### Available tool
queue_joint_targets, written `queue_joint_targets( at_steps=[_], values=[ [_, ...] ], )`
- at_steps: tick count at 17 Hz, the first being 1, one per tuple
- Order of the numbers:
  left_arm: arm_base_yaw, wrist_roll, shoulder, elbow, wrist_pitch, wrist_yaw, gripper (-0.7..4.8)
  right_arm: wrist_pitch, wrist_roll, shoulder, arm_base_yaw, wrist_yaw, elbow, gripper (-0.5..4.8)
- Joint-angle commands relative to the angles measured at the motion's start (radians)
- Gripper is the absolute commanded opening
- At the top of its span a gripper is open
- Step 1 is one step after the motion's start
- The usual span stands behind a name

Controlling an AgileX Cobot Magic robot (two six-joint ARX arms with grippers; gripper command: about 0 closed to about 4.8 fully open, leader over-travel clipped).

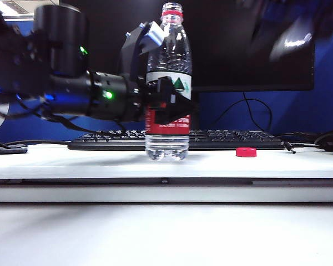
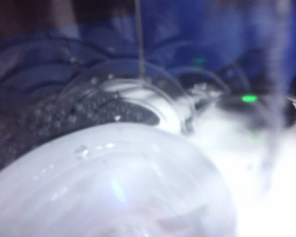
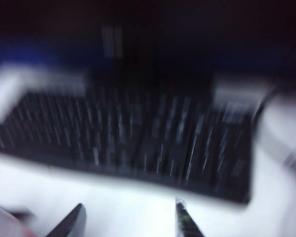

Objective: Unscrew the cap from the plastic bottle on the table.

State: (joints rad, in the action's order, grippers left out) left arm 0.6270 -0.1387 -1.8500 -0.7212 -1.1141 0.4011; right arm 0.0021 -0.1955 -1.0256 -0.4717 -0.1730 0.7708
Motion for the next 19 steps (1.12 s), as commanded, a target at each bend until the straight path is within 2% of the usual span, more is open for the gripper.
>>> queue_joint_targets(
  at_steps=[1, 5, 11, 12, 13, 15, 16, 17, 19],
  values=[
    [0.006, 0.040, -0.052, -0.019, -0.004, 0.007, 2.69, 0.013, 0.060, 0.133, 0.000, -0.012, 0.006, 2.34],
    [0.019, 0.046, -0.076, -0.030, -0.062, 0.007, 2.69, -0.092, 0.066, 0.287, 0.000, -0.031, 0.006, 2.35],
    [0.018, 0.046, -0.076, -0.032, -0.070, 0.004, 2.90, -0.140, 0.069, 0.334, 0.000, -0.058, 0.006, 2.35],
    [0.018, 0.046, -0.076, -0.032, -0.070, 0.003, 3.47, -0.140, 0.069, 0.334, 0.000, -0.058, 0.006, 2.35],
    [0.018, 0.046, -0.076, -0.033, -0.071, 0.003, 3.78, -0.141, 0.069, 0.334, 0.000, -0.057, 0.006, 2.35],
    [0.018, 0.046, -0.076, -0.034, -0.079, 0.004, 3.78, -0.141, 0.069, 0.334, 0.000, -0.058, 0.006, 2.35],
    [0.018, 0.048, -0.076, -0.034, -0.096, 0.007, 4.05, -0.142, 0.069, 0.334, 0.000, -0.058, 0.006, 2.35],
    [0.018, 0.070, -0.076, -0.034, -0.134, 0.006, 4.69, -0.148, 0.069, 0.334, 0.000, -0.058, 0.006, 2.35],
    [0.015, 0.095, -0.075, -0.034, -0.189, 0.007, 4.79, -0.163, 0.069, 0.334, 0.000, -0.058, 0.006, 2.35]
  ],
)
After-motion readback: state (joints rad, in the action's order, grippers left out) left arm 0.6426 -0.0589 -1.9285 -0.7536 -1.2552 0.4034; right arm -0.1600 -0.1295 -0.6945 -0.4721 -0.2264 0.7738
